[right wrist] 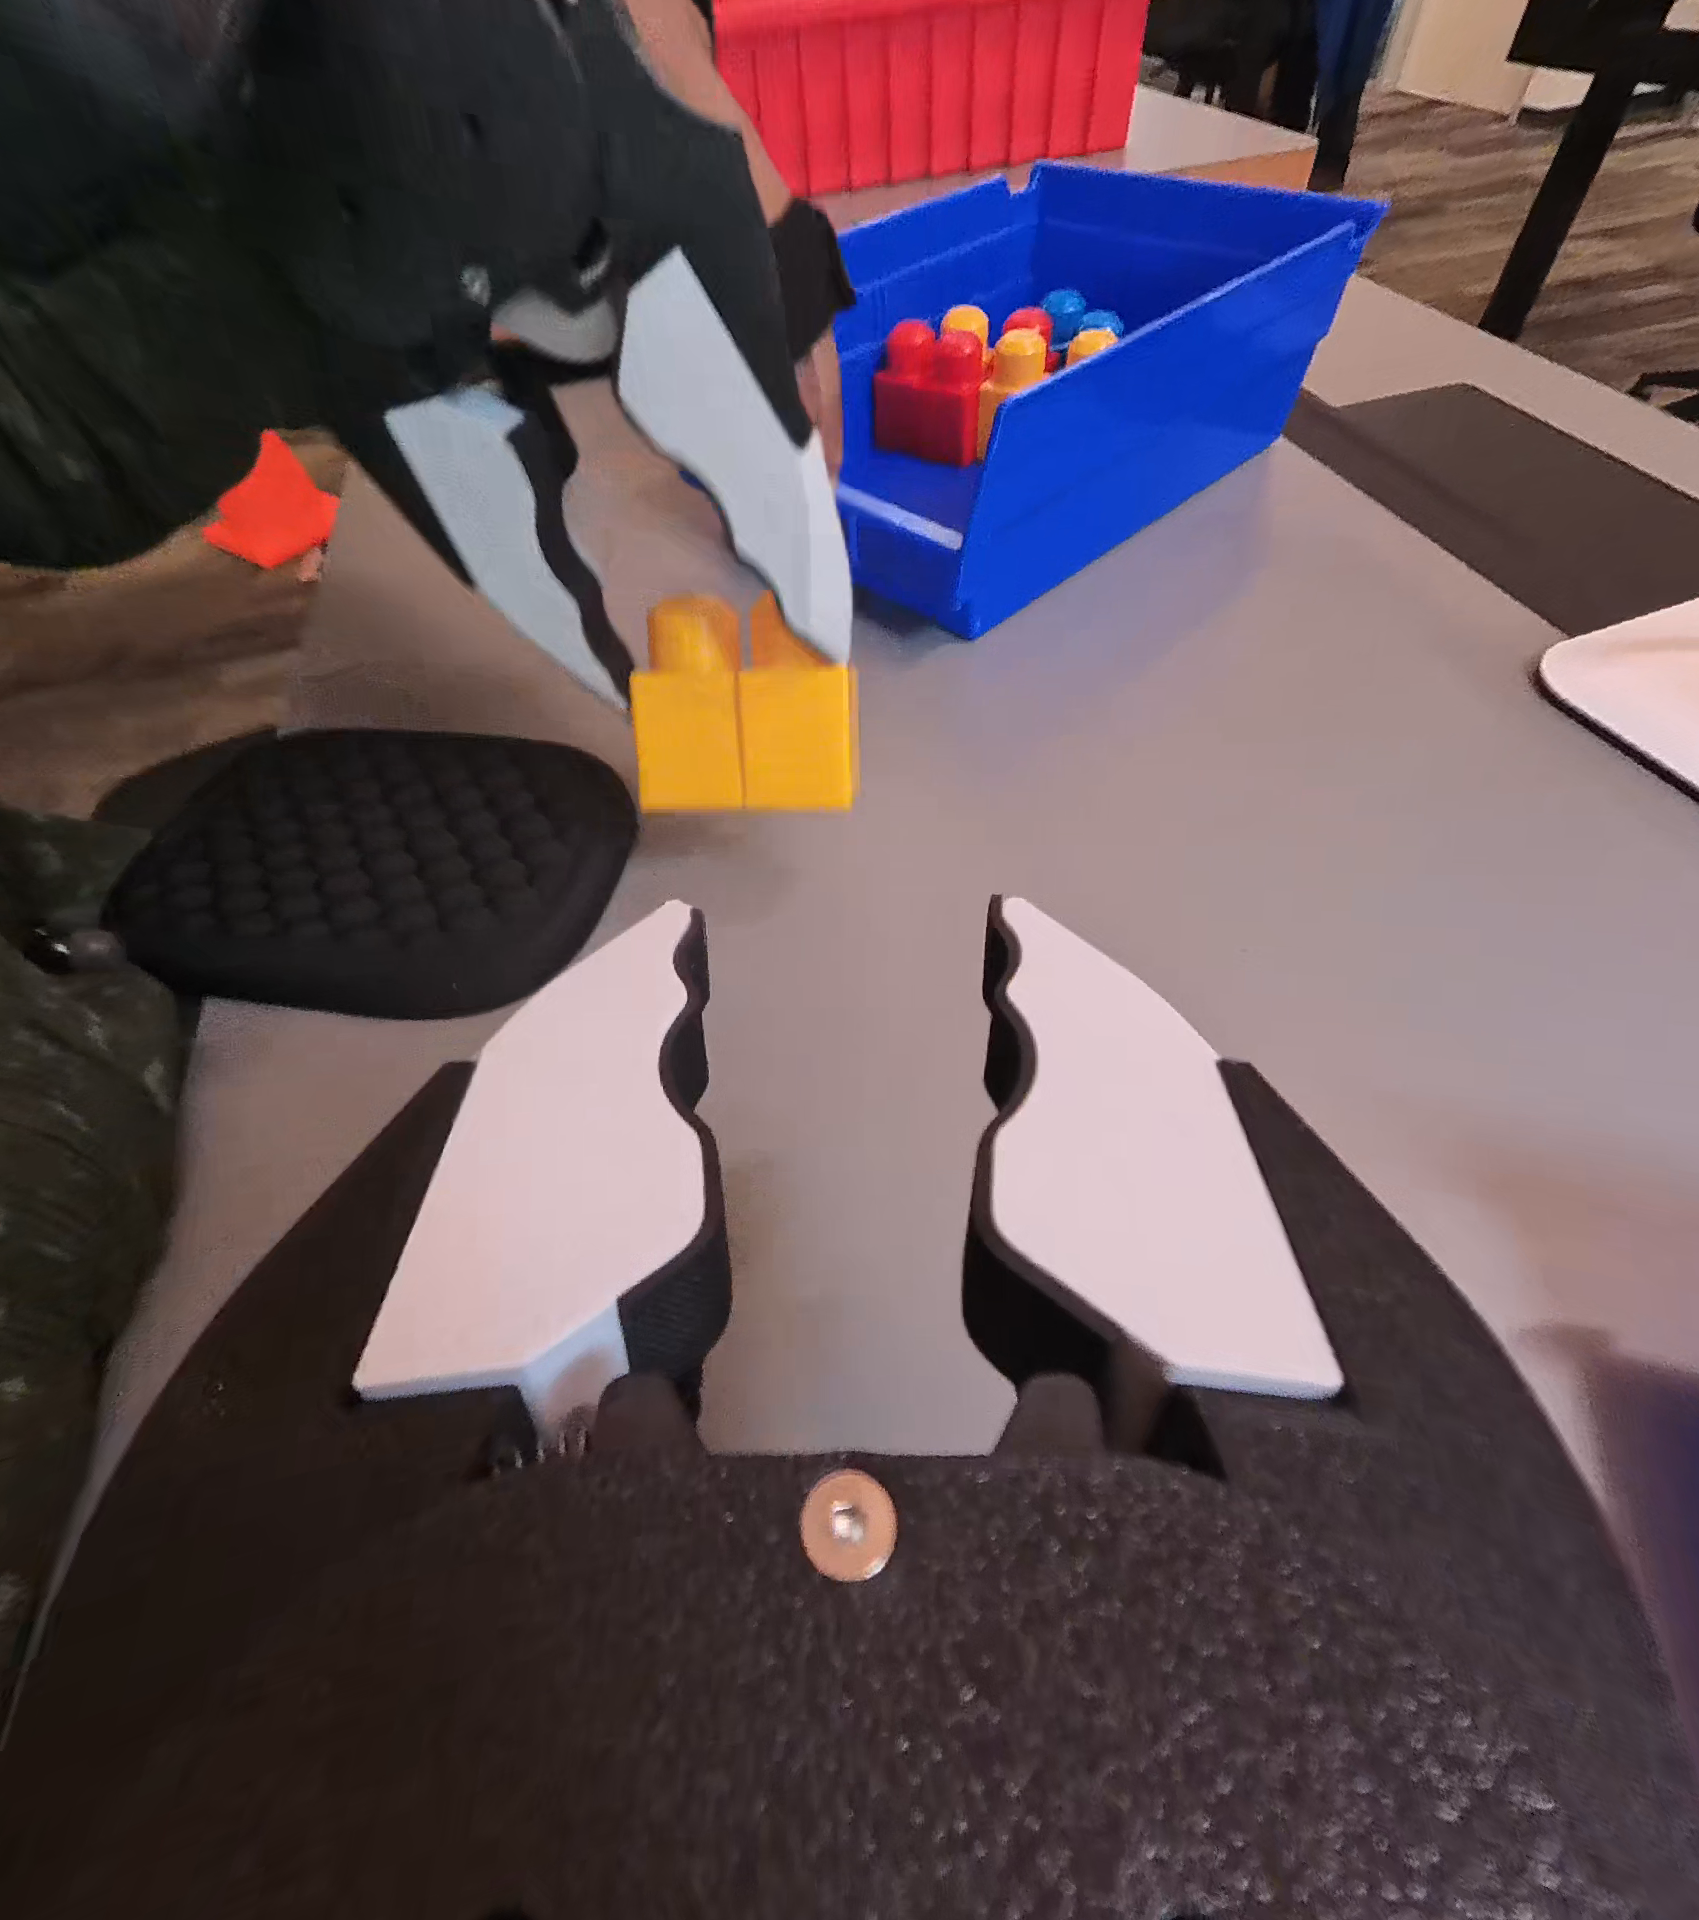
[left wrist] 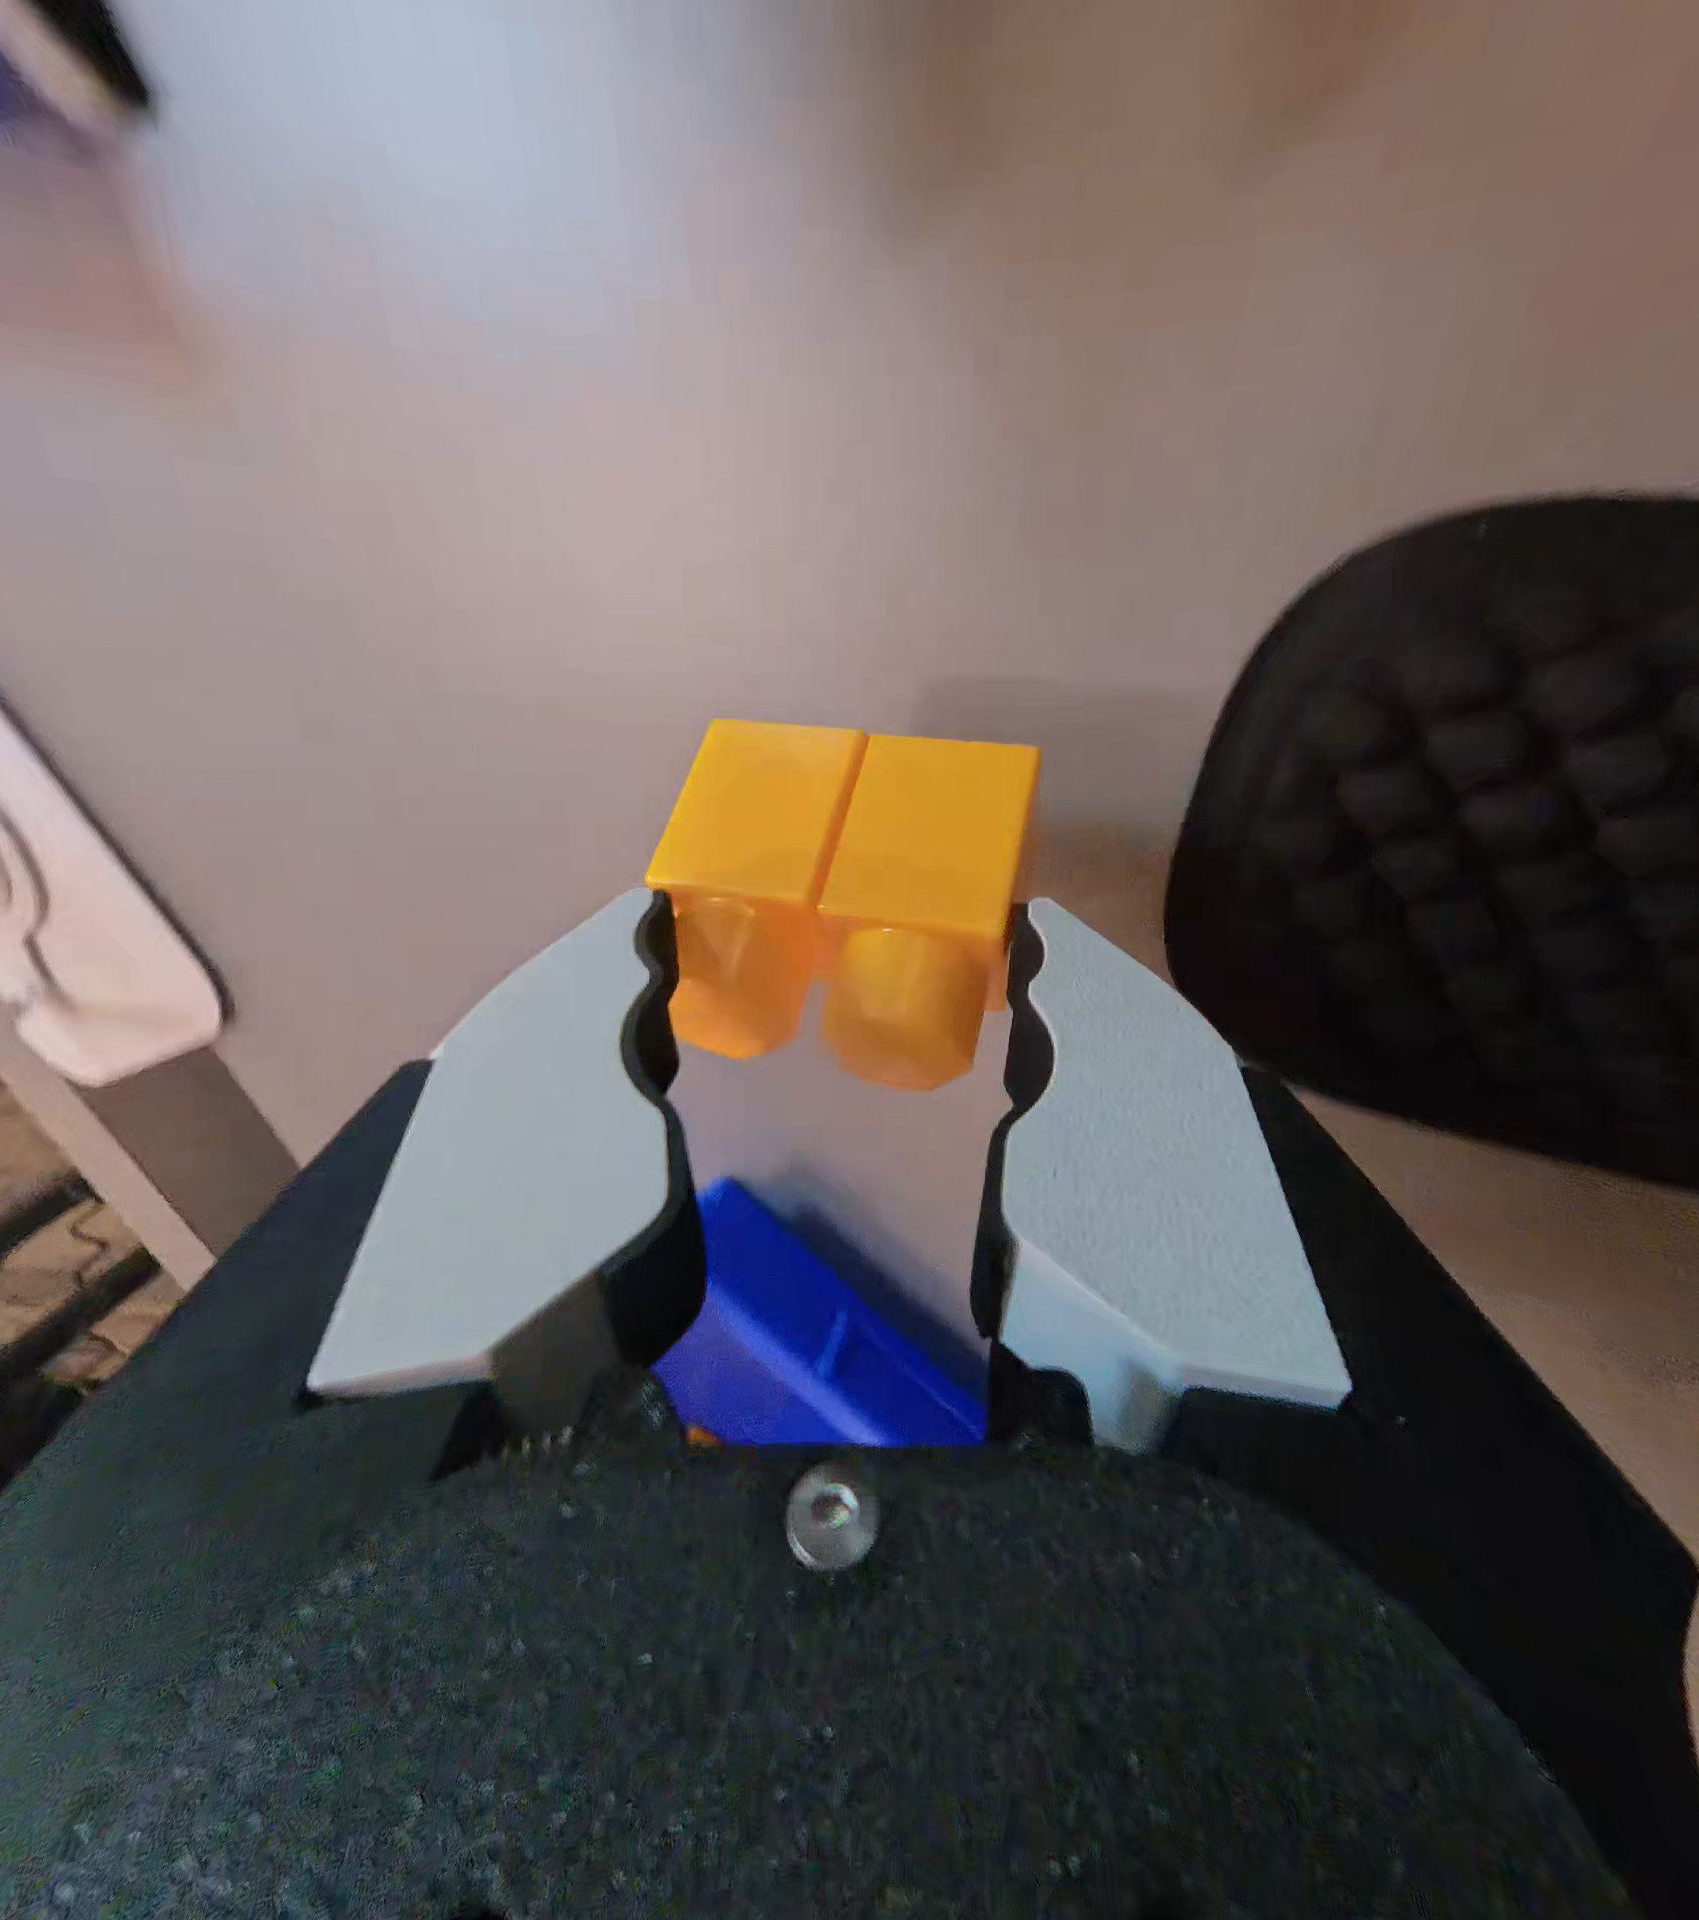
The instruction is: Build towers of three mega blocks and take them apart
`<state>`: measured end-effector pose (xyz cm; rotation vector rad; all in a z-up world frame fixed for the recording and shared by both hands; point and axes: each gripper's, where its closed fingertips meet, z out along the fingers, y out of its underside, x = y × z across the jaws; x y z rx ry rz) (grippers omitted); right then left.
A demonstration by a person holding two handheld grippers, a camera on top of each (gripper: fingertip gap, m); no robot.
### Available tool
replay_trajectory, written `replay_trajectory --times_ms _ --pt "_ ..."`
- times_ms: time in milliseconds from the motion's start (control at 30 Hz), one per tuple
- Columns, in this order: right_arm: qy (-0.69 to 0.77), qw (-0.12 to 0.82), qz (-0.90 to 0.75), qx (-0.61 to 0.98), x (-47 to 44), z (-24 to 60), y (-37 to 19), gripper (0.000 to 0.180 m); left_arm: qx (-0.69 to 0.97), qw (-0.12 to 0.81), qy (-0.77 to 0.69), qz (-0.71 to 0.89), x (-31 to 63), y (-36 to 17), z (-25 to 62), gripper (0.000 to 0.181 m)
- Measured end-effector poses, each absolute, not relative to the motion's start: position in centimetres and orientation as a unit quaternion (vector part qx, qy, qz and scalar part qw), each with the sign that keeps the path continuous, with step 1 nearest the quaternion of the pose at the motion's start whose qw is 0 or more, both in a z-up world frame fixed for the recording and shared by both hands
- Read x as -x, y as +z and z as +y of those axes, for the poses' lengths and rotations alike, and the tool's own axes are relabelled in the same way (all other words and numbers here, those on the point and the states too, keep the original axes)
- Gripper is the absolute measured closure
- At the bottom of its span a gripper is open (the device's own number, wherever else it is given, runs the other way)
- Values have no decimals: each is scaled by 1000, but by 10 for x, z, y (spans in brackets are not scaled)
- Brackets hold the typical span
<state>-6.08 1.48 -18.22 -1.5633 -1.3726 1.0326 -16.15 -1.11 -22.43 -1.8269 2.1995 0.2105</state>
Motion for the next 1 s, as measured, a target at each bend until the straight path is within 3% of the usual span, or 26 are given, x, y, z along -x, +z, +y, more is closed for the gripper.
replay_trajectory --times_ms 133,300,533,733,900,933,1000 --pt "416 395 -524 630 51 27 -191 129 600 127 79 786 120 -249 -1 119" --pt "423 396 -501 643 36 39 -196 129 609 201 46 766 89 -250 23 115" --pt "396 365 -525 659 33 41 -218 128 685 320 -96 647 89 -227 26 112" --pt "370 340 -561 658 42 33 -228 126 744 365 -185 529 106 -244 30 121" --pt "315 328 -612 647 65 10 -234 111 767 399 -217 453 111 -260 54 126" --pt "284 326 -623 651 69 9 -243 112 771 398 -225 444 110 -262 59 126" --pt "235 330 -647 646 72 9 -255 147 778 392 -217 441 109 -267 72 124"
